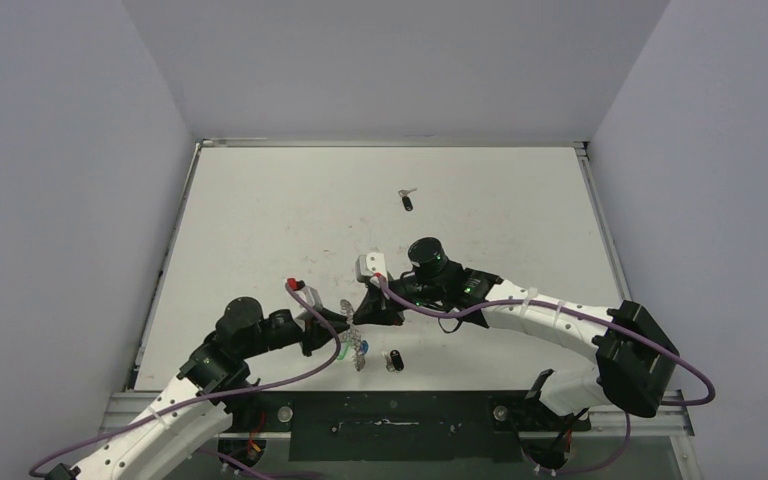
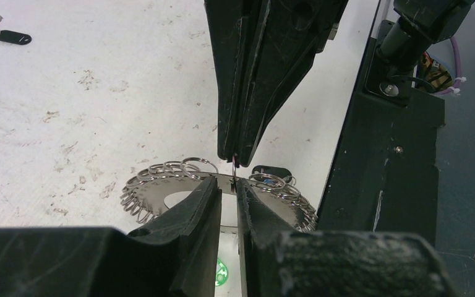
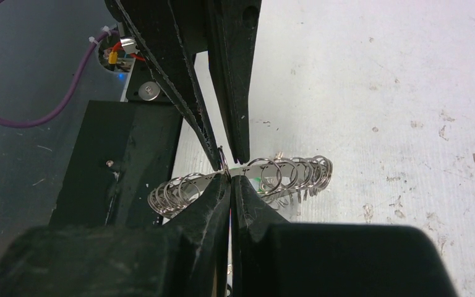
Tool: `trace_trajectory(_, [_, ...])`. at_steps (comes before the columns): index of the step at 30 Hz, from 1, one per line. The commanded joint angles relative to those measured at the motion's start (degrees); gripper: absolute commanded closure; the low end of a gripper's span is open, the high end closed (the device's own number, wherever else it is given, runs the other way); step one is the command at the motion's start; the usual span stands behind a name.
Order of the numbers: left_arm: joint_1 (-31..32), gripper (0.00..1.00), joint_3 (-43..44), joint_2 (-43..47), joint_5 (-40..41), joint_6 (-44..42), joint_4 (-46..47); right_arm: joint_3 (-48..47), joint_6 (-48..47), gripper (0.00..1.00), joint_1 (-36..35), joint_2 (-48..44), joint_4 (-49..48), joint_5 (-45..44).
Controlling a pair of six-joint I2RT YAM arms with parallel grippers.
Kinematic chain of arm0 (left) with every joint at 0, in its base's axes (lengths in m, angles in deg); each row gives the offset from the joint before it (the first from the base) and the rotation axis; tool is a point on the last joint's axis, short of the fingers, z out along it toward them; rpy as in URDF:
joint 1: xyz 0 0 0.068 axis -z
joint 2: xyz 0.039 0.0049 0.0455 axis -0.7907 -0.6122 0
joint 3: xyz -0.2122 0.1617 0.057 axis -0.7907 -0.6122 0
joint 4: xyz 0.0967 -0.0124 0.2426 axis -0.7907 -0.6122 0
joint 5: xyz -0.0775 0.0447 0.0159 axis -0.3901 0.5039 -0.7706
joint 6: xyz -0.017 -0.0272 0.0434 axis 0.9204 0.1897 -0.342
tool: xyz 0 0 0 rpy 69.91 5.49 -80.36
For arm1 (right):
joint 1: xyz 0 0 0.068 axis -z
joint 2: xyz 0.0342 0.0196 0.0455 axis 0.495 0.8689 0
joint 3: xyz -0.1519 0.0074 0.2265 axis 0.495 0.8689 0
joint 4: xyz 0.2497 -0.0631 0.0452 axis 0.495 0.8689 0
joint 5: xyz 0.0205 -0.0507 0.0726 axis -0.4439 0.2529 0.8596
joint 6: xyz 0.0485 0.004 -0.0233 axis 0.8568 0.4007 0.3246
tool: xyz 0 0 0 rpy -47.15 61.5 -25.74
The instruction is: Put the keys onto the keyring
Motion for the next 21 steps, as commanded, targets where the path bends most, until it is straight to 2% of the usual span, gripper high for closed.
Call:
trace_trajectory(1, [0.3,0.86,2.9,-0.6,0.0,0.1,2.2,-2.6,0.7,1.00,-0.3,-2.2,-4.4,1.5])
trace_trajectory(10, [0.3,0.86,2.8,-2.2,0.0,1.5,8.7,-2.8,0.9,1.00,-0.4,-1.4,-4.4,2.1])
trace_trajectory(14, [0.3,0.92,2.9,-3.5,-0.9,1.6,9.5,-3.0,0.9,1.00,-0.5,-1.3,-4.4,2.1])
trace_trajectory(16, [0.3,1.00,3.0,-4.0,-1.3,1.2,8.8,-3.1,0.9,1.00,-0.6,-1.4,-4.3,2.1])
trace_trajectory(21, [0.3,1.00,3.4,-3.4,-1.2,0.0,5.9,-3.0,0.5,1.00,-0.5,-1.9,-3.6,1.4])
